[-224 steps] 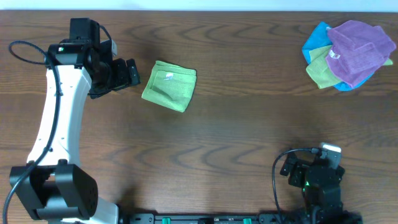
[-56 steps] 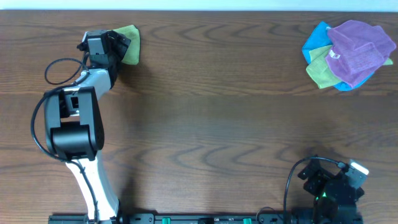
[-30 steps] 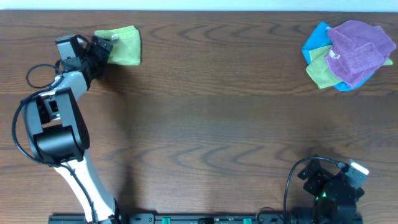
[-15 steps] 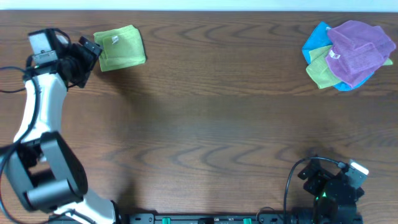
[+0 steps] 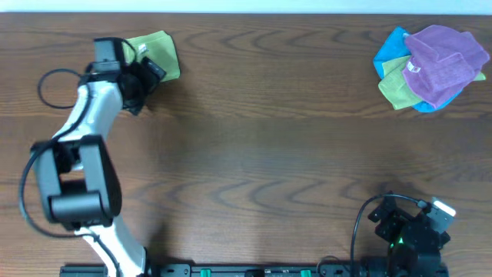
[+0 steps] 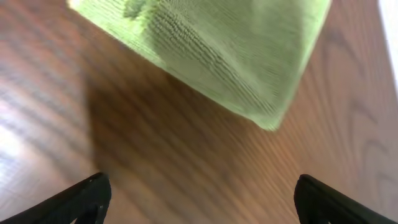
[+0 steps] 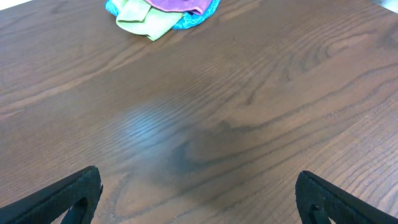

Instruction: Fold the cloth

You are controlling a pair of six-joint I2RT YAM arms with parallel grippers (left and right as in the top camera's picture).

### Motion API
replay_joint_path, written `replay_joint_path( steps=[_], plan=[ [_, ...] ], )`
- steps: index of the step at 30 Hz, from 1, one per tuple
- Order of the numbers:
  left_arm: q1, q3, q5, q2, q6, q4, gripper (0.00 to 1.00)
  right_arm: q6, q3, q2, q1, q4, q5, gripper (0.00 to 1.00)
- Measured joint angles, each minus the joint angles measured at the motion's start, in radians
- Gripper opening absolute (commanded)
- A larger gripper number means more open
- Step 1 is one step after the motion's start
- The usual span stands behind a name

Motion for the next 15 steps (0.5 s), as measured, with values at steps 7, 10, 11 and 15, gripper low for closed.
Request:
replay_joint_path(
  steps=[7,10,11,15],
  plan=[
    [0.002,0.0,-0.14,0.03,-0.05,0.097,0.95,0.0,0.0,0.0,0.0,0.0,0.0,0.99],
    [0.002,0.0,-0.206,0.03,-0.072,0.126,0.95,0.0,0.0,0.0,0.0,0.0,0.0,0.99],
    [0.002,0.0,-0.223,0.031,-0.085,0.13,0.95,0.0,0.0,0.0,0.0,0.0,0.0,0.99],
    [0.002,0.0,-0.264,0.033,-0.144,0.134,0.95,0.0,0.0,0.0,0.0,0.0,0.0,0.99]
  ],
)
